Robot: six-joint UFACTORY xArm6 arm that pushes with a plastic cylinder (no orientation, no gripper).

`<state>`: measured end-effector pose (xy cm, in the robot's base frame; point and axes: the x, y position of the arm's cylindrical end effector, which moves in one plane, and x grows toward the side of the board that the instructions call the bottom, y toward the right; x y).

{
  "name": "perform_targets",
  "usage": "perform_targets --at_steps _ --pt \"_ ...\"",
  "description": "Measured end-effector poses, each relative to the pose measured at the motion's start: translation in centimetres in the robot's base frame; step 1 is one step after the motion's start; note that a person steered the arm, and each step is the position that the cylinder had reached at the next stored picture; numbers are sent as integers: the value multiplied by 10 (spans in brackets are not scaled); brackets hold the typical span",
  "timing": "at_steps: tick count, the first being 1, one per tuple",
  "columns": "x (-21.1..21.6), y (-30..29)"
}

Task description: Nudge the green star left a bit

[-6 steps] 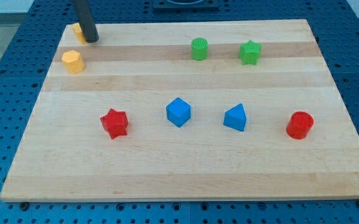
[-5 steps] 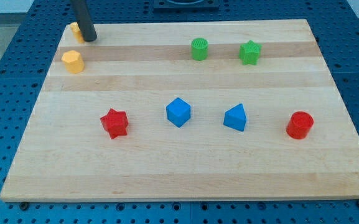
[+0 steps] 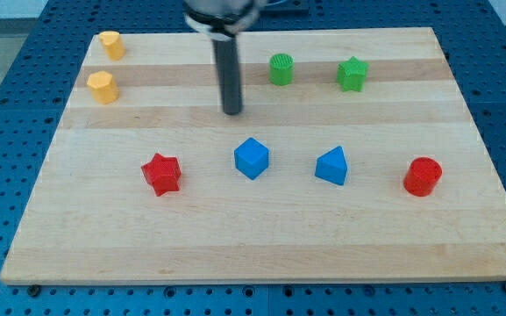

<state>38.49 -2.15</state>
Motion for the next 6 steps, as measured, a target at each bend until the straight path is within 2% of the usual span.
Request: perform_targets --at_steps 1,3,4,5,6 --pt "3 82" --pt "-42 204" --pt "-65 203" --pt "-92 176" --pt "-97 190"
